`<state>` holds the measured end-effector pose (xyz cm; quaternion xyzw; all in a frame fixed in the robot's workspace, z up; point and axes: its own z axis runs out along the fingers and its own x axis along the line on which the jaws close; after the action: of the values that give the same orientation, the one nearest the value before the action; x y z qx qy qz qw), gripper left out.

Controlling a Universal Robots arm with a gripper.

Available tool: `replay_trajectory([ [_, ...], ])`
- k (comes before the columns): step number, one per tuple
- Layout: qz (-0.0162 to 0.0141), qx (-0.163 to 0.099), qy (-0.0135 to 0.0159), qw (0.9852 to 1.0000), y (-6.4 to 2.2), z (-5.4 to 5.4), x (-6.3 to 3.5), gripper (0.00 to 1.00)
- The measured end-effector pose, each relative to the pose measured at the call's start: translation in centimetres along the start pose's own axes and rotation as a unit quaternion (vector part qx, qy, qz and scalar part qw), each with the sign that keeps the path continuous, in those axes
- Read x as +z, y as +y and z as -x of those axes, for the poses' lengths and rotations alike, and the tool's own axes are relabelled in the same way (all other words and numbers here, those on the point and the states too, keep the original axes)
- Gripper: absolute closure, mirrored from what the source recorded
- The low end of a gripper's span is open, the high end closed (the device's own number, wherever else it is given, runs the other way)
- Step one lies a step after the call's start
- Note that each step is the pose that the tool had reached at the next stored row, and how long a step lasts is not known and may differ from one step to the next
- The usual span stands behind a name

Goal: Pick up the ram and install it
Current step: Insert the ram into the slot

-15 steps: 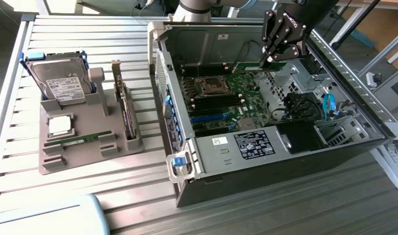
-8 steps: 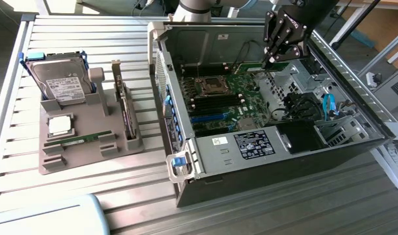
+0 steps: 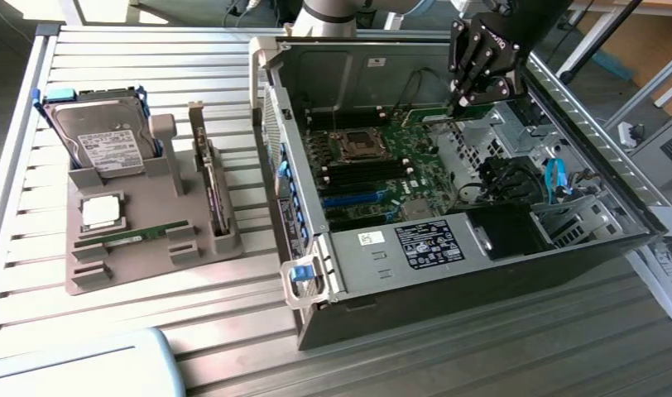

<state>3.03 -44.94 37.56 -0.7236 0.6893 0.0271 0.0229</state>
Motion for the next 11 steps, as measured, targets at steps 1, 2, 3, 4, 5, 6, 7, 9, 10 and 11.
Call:
replay_trajectory([
  [1, -0.0001, 0.0, 0.0, 1.0, 0.0, 0.0, 0.0, 0.87],
  [2, -0.0001, 0.0, 0.0, 1.0, 0.0, 0.0, 0.0, 0.87],
  [3, -0.0001, 0.0, 0.0002, 1.0, 0.0, 0.0, -0.01, 0.87],
  [4, -0.0002, 0.0, 0.0003, 1.0, 0.0, 0.0, -0.01, 0.87],
  [5, -0.0002, 0.0, 0.0004, 1.0, 0.03, 0.1, 0.05, 0.87],
  [6, -0.0002, 0.0, 0.0003, 1.0, 0.05, 0.2, 0.17, 0.87],
  [7, -0.0002, 0.0, 0.0004, 1.0, 0.15, 0.5, 0.45, 0.87],
  [9, -0.0003, 0.0, 0.0002, 1.0, 0.82, 0.9, 1.26, 0.87],
  [10, -0.0002, 0.0, 0.0004, 1.0, 0.88, 1.0, 1.5, 0.87],
  [11, -0.0002, 0.001, 0.0005, 1.0, 0.93, 1.2, 1.69, 0.87],
])
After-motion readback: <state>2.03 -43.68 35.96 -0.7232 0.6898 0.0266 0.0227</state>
